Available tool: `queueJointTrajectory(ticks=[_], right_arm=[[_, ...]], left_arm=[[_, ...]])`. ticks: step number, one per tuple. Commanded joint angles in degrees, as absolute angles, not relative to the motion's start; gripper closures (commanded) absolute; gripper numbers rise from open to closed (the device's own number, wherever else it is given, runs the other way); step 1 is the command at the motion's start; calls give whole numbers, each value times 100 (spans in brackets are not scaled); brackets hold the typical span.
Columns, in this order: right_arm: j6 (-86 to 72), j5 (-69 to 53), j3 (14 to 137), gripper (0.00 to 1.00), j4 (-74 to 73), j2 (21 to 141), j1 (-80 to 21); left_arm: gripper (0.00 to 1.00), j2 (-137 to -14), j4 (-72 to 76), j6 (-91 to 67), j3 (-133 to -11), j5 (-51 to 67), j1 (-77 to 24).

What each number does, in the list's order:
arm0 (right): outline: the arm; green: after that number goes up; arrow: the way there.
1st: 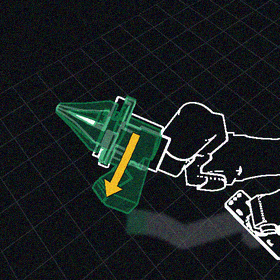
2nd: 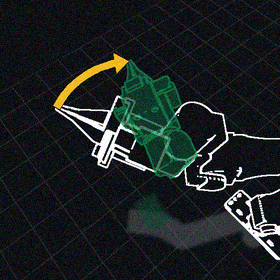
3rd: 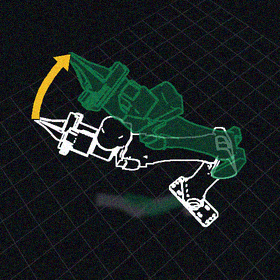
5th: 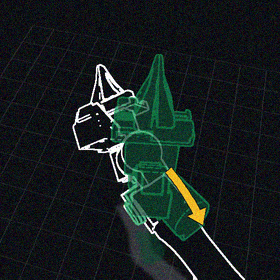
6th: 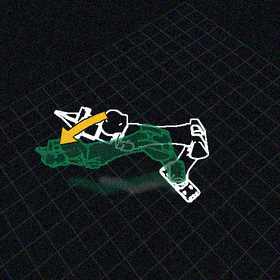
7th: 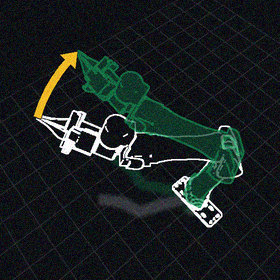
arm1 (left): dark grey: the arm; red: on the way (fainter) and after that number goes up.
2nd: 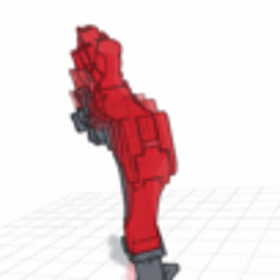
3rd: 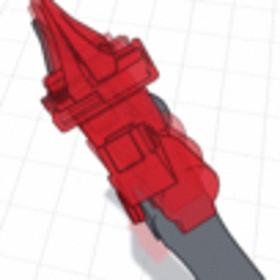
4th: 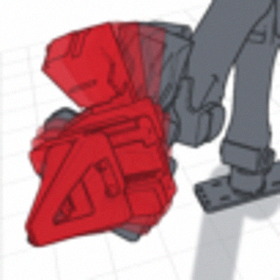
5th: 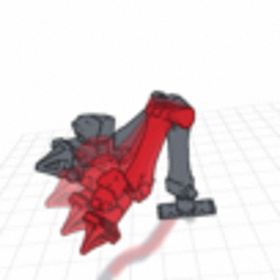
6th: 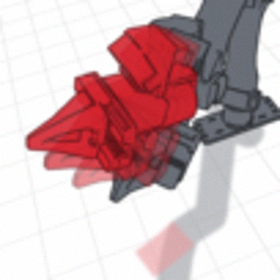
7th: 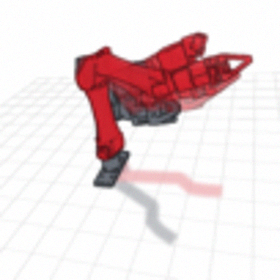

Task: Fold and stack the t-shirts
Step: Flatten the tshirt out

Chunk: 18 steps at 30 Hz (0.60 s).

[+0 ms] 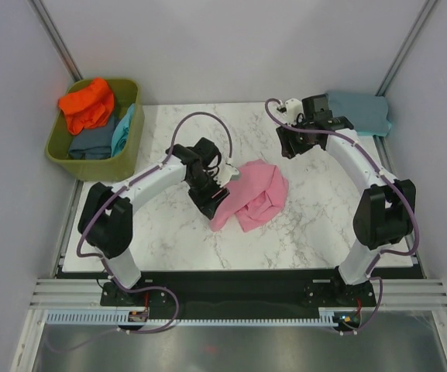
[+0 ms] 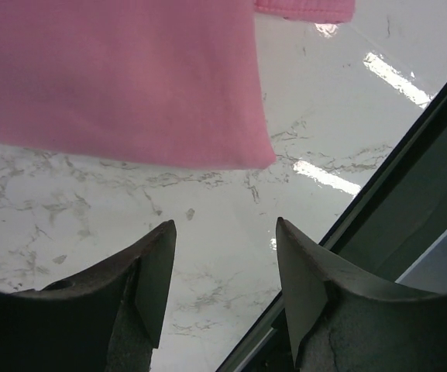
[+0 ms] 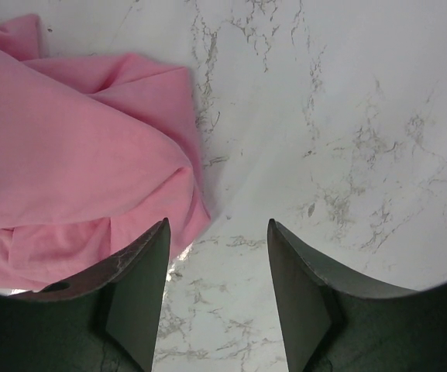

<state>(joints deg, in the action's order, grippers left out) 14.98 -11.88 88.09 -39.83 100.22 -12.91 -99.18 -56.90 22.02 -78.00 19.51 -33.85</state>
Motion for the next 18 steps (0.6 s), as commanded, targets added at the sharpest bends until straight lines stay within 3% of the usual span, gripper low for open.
queueJointTrajectory(ticks=[1, 14, 15, 18], right_arm=[[1529, -1292, 9044, 39, -3867, 9993, -1275], [1520, -1450, 9035, 39, -3823, 10169, -1283], [1512, -1450, 9035, 39, -3823, 10169, -1283], [1503, -1450, 9009, 39, -3788, 10116, -1283]], left_arm=[[38, -9931, -5766, 2461, -7752, 1881, -3699], [38, -10897, -5757, 2461, -7936, 1881, -4104], [28, -11003, -5478, 1713, -7997, 1420, -4104], [31, -11197, -5327, 1600, -8191, 1144, -4096]])
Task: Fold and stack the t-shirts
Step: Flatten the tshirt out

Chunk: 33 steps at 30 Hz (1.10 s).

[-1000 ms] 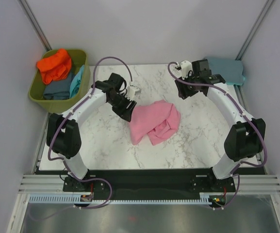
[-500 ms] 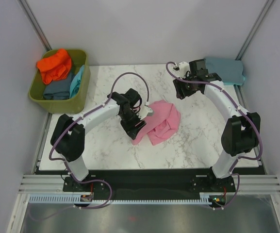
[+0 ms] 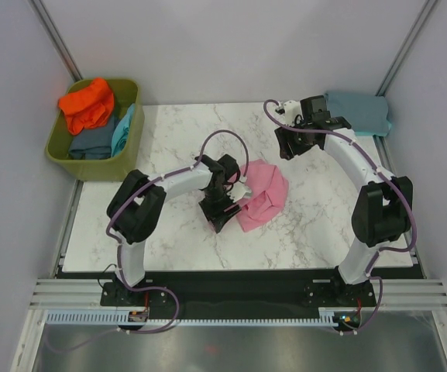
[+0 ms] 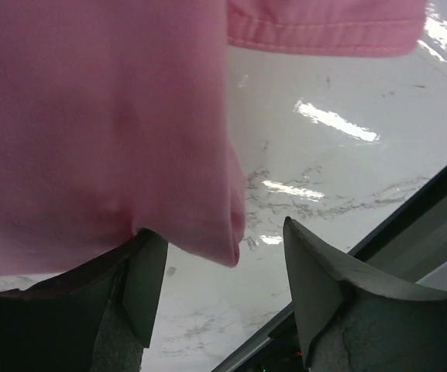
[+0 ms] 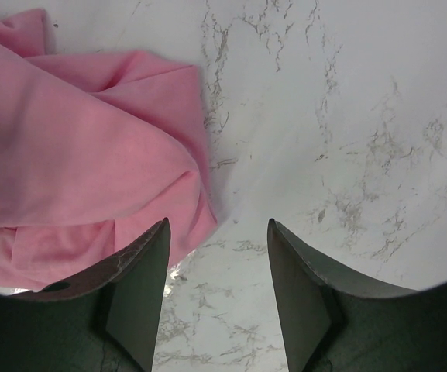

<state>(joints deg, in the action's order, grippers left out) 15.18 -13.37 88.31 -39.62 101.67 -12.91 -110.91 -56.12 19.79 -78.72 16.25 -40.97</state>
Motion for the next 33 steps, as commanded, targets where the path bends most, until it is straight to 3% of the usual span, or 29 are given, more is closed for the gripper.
queueJointTrajectory(ticks=[1, 3, 5, 6, 9, 14, 18, 22, 23, 24, 27, 33], right_arm=[[1494, -1459, 8974, 39, -3779, 10099, -1283], [1468, -1468, 8904, 39, -3762, 10090, -1283], [1424, -1477, 8842, 39, -3701, 10055, -1283], [1406, -1477, 8807, 39, -3683, 10055, -1283], [1389, -1494, 8772, 39, -3674, 10028, -1283], [1520, -1546, 8780, 40, -3648, 9906, -1283], [1976, -2248, 8570, 43, -3849, 9651, -1283], [2905, -3511, 8446, 41, -4996, 9422, -1283], [3188, -3733, 8525, 41, -5305, 9448, -1275], [3364, -3892, 8560, 41, -5848, 9535, -1283], [3770, -4384, 8762, 39, -6693, 9956, -1292], [4666, -5142, 9185, 44, -7751, 10547, -1423]], left_arm=[[32, -11215, -5300, 1591, -8226, 1099, -4096], [38, -11259, -5282, 1582, -8323, 950, -4096], [58, -11320, -5291, 1625, -8437, 932, -4087], [74, -11329, -5291, 1635, -8472, 932, -4078], [97, -11250, -5352, 1678, -8508, 932, -4078], [98, -10391, -5484, 2029, -8280, 607, -4017], [98, -9057, -5484, 2153, -7999, 439, -3990], [98, -8193, -5484, 2153, -7910, 439, -3885], [98, -8104, -5171, 3946, -7945, 152, -3806], [98, -8034, -5072, 4059, -8006, 149, -3762], [96, -8296, -4878, 4254, -8330, 53, -3622], [98, -9596, -5177, 4000, -9393, 193, -3420]])
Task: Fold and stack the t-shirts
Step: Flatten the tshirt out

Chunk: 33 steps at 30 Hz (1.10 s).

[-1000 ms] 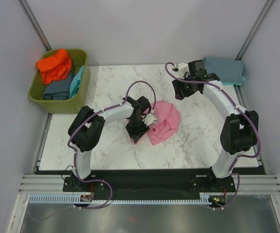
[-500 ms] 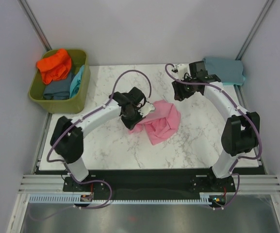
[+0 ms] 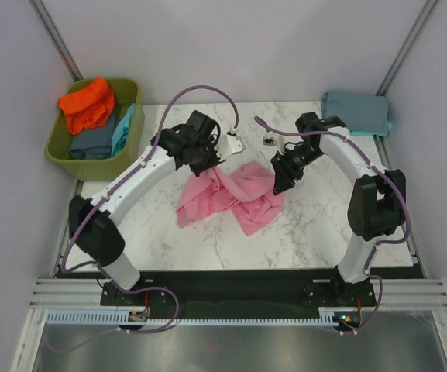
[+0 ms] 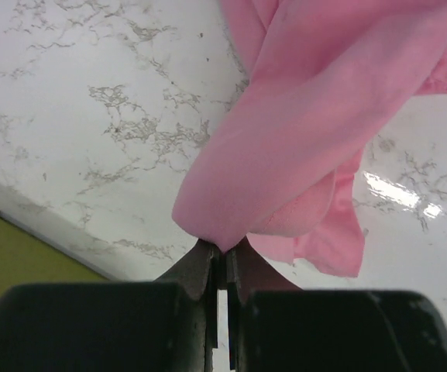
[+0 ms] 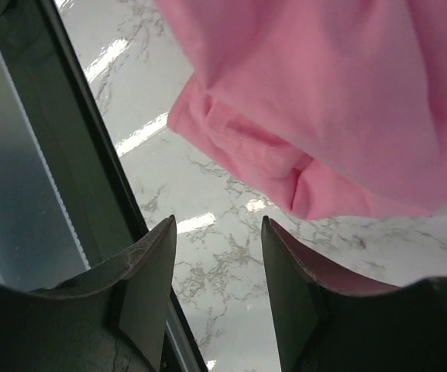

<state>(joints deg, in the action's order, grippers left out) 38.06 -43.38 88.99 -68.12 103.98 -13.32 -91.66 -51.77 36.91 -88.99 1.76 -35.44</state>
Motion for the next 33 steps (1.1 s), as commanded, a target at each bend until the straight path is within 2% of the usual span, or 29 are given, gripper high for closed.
queueJointTrajectory(ticks=[1, 9, 19, 26, 33], right_arm=[[4728, -5098, 9150, 44, -7743, 10529, -1554], [5194, -4589, 8588, 46, -7306, 10355, -2311], [5142, -3885, 7990, 45, -6224, 10459, -2690], [4843, -3323, 7743, 45, -4854, 10775, -2689], [4904, -3068, 7945, 45, -4816, 11294, -2689]], left_arm=[[98, -9711, -5185, 3938, -9500, 298, -3367], [98, -10809, -5159, 3595, -10195, 677, -2735], [98, -11680, -5159, 3226, -10889, 343, -2373], [98, -11786, -5177, 2962, -11118, 492, -2250], [98, -11760, -5177, 2918, -11145, 484, -2145]])
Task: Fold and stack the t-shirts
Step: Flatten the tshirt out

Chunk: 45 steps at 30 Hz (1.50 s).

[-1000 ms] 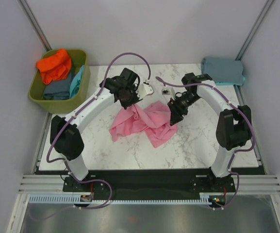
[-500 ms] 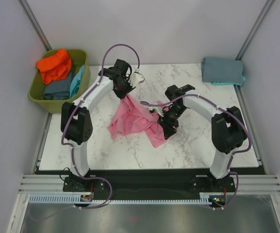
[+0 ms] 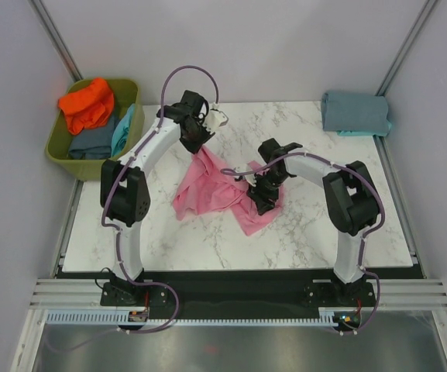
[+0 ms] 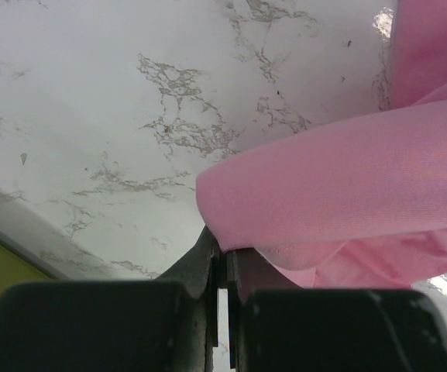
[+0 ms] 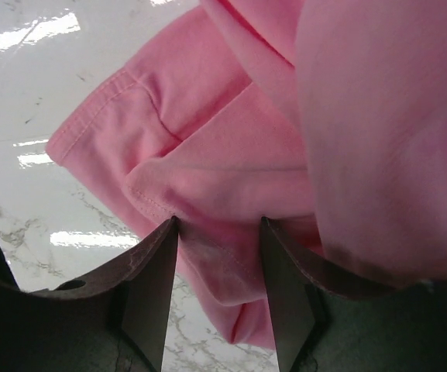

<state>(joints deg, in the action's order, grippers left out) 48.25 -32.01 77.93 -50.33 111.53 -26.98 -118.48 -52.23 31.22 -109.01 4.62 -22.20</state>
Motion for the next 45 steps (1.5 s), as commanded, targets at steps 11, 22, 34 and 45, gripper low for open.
queueJointTrajectory(ticks=[11, 22, 34, 45], right_arm=[[5019, -2743, 8086, 100, -5177, 10909, -2646], [3877, -2769, 10403, 100, -5177, 10028, -1363], [2189, -2584, 11399, 100, -4333, 9713, -299], [2145, -3040, 10679, 100, -4770, 7972, -299]], left_arm=[[98, -11874, -5185, 2848, -11276, 501, -2013], [98, -11646, -5194, 2865, -11838, 510, -1995], [98, -11234, -5168, 3322, -13394, 500, -1969], [96, -10336, -5221, 3551, -13386, 774, -1995]])
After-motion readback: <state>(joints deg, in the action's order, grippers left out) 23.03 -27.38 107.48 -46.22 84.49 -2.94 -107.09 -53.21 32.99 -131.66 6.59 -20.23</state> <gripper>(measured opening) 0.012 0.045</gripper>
